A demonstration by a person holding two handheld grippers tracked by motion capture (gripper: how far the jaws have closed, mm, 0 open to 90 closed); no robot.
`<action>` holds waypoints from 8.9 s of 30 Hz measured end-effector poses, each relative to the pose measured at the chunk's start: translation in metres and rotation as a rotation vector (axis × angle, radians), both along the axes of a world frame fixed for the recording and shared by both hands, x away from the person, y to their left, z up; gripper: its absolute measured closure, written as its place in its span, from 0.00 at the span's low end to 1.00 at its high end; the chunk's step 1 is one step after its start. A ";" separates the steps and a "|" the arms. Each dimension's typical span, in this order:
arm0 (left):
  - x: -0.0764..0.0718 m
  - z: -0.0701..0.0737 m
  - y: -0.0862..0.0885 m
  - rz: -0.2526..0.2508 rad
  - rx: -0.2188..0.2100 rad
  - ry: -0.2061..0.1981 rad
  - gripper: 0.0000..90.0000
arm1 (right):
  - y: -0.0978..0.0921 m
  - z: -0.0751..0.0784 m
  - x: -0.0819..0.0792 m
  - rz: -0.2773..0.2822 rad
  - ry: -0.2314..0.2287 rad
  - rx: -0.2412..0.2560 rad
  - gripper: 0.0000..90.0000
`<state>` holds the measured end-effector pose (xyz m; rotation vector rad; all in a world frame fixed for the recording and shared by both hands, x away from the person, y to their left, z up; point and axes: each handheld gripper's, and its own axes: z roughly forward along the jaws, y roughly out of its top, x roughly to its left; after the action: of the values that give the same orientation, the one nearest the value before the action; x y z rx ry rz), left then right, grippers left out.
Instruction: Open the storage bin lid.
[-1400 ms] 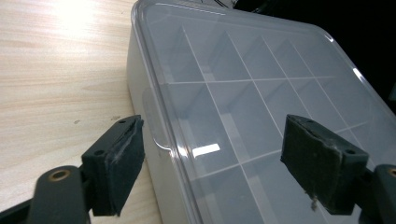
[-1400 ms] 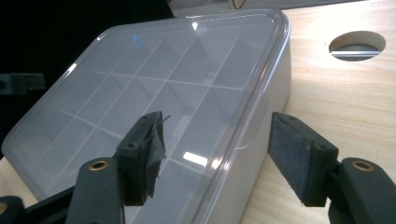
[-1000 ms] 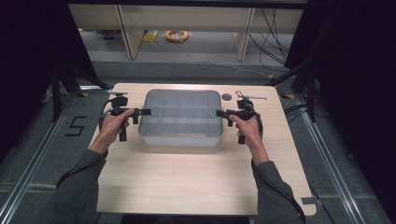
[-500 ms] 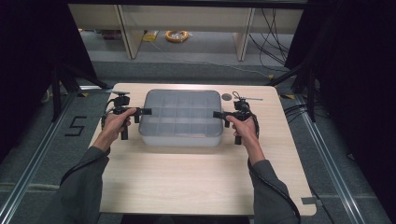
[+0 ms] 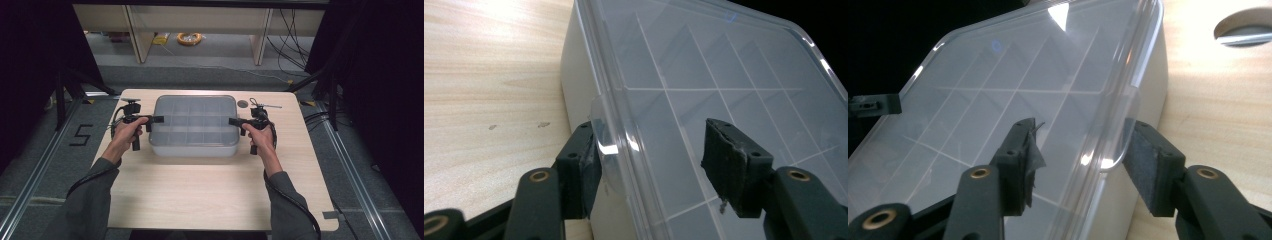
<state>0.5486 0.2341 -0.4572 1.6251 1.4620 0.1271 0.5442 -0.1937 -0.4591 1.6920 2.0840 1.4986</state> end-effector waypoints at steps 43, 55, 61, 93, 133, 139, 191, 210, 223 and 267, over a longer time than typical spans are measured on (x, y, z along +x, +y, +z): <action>-0.038 0.065 -0.009 0.053 0.003 -0.202 0.63 | -0.020 0.056 -0.026 -0.071 -0.210 0.053 0.79; -0.058 0.086 -0.010 0.041 0.013 -0.250 0.63 | -0.019 0.082 -0.050 -0.074 -0.246 0.071 0.79; -0.068 0.091 -0.009 0.041 0.019 -0.260 0.63 | -0.019 0.090 -0.060 -0.070 -0.265 0.060 0.79; -0.134 0.054 -0.012 0.019 0.033 -0.266 0.63 | -0.025 0.067 -0.117 -0.020 -0.296 0.032 0.80; -0.195 0.011 0.001 -0.025 0.044 -0.209 0.64 | -0.016 0.022 -0.184 -0.018 -0.237 0.016 0.81; -0.203 0.013 0.000 -0.032 0.041 -0.217 0.64 | -0.019 0.016 -0.193 -0.014 -0.231 0.046 0.81; -0.223 -0.034 0.000 -0.092 0.008 -0.063 0.61 | -0.026 -0.036 -0.227 -0.009 -0.004 0.070 0.78; -0.226 -0.043 0.002 -0.129 0.015 -0.024 0.59 | -0.028 -0.045 -0.231 0.000 0.037 0.071 0.76; -0.222 -0.050 0.001 -0.146 0.009 0.020 0.58 | -0.028 -0.052 -0.228 0.001 0.074 0.065 0.73; -0.223 -0.043 -0.006 -0.142 0.191 -0.088 0.47 | -0.016 -0.039 -0.223 0.052 -0.066 -0.189 0.42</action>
<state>0.3251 0.2281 -0.5002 1.8480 1.2950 0.2614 0.3217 -0.2100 -0.4980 1.5126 2.1734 1.3038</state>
